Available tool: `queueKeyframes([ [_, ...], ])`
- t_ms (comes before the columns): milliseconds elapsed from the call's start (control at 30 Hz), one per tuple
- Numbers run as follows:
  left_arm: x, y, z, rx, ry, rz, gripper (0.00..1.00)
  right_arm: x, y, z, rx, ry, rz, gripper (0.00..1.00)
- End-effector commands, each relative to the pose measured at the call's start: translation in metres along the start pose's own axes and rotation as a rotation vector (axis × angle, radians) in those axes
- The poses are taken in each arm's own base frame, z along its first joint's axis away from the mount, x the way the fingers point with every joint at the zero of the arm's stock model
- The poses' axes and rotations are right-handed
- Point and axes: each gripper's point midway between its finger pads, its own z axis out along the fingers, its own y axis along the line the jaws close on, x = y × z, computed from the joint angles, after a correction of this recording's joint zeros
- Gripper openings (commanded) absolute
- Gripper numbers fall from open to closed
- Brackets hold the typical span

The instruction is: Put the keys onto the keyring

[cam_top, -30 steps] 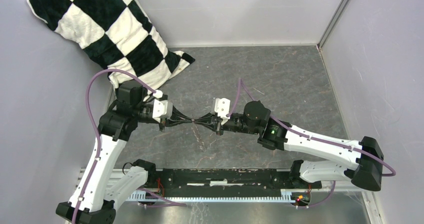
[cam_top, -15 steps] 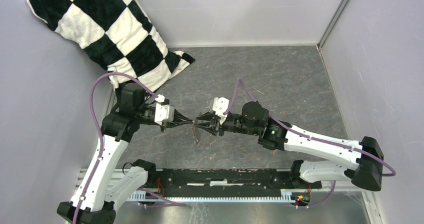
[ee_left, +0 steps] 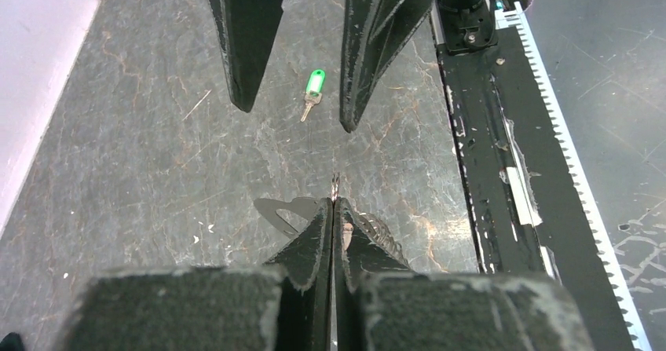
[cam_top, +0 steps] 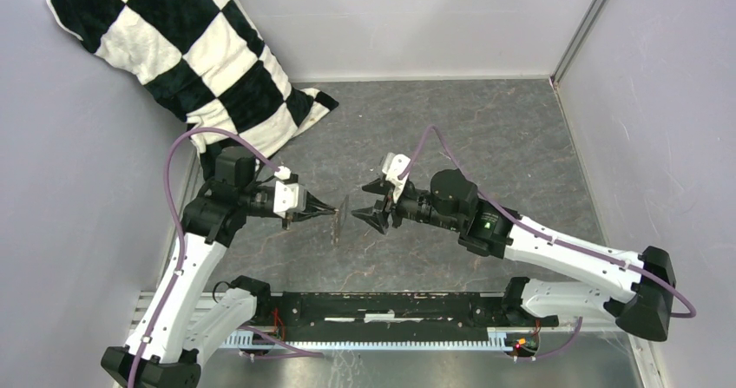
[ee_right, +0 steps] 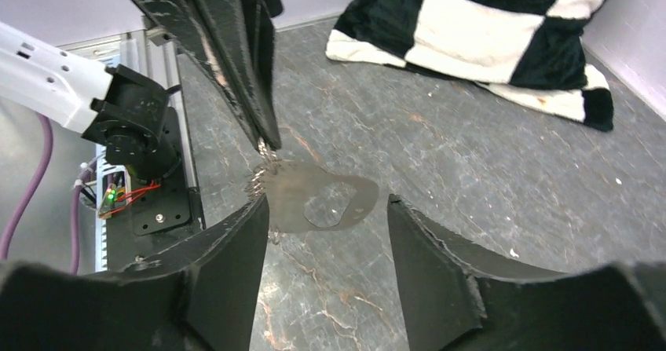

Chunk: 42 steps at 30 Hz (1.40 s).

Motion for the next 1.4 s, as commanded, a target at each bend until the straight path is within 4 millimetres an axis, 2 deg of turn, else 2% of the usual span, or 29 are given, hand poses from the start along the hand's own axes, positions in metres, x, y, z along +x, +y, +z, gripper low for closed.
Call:
queueKeyframes([
  [0, -0.004, 0.007, -0.001, -0.026, -0.004, 0.082, 0.02, -0.01, -0.015, -0.012, 0.072, -0.014, 0.064, 0.66],
  [267, 0.004, 0.005, -0.003, -0.039, 0.025, 0.084, 0.02, 0.002, -0.037, -0.028, 0.189, 0.017, 0.134, 0.74],
  [433, 0.016, -0.001, -0.005, -0.026, 0.068, 0.139, 0.02, 0.032, -0.072, -0.051, 0.395, 0.096, 0.217, 0.81],
  [533, 0.023, -0.005, -0.005, -0.022, 0.084, 0.148, 0.02, 0.065, -0.095, -0.068, 0.532, 0.178, 0.288, 0.82],
  [633, 0.027, -0.007, -0.005, -0.016, 0.09, 0.152, 0.02, 0.095, -0.11, -0.085, 0.634, 0.22, 0.331, 0.82],
  [700, 0.031, -0.008, -0.005, -0.012, 0.101, 0.17, 0.02, 0.128, -0.123, -0.104, 0.736, 0.3, 0.385, 0.82],
  [867, 0.038, -0.008, -0.005, -0.001, 0.115, 0.183, 0.02, 0.218, -0.128, -0.147, 0.917, 0.46, 0.546, 0.75],
  [967, 0.035, -0.009, -0.005, -0.001, 0.109, 0.188, 0.02, 0.248, -0.13, -0.162, 0.968, 0.449, 0.594, 0.69],
  [1133, 0.036, -0.015, -0.008, -0.007, 0.121, 0.195, 0.02, 0.265, -0.138, -0.168, 0.991, 0.434, 0.562, 0.6],
  [1367, 0.032, -0.019, -0.01, -0.01, 0.111, 0.197, 0.02, 0.256, -0.148, -0.155, 0.945, 0.437, 0.489, 0.55],
])
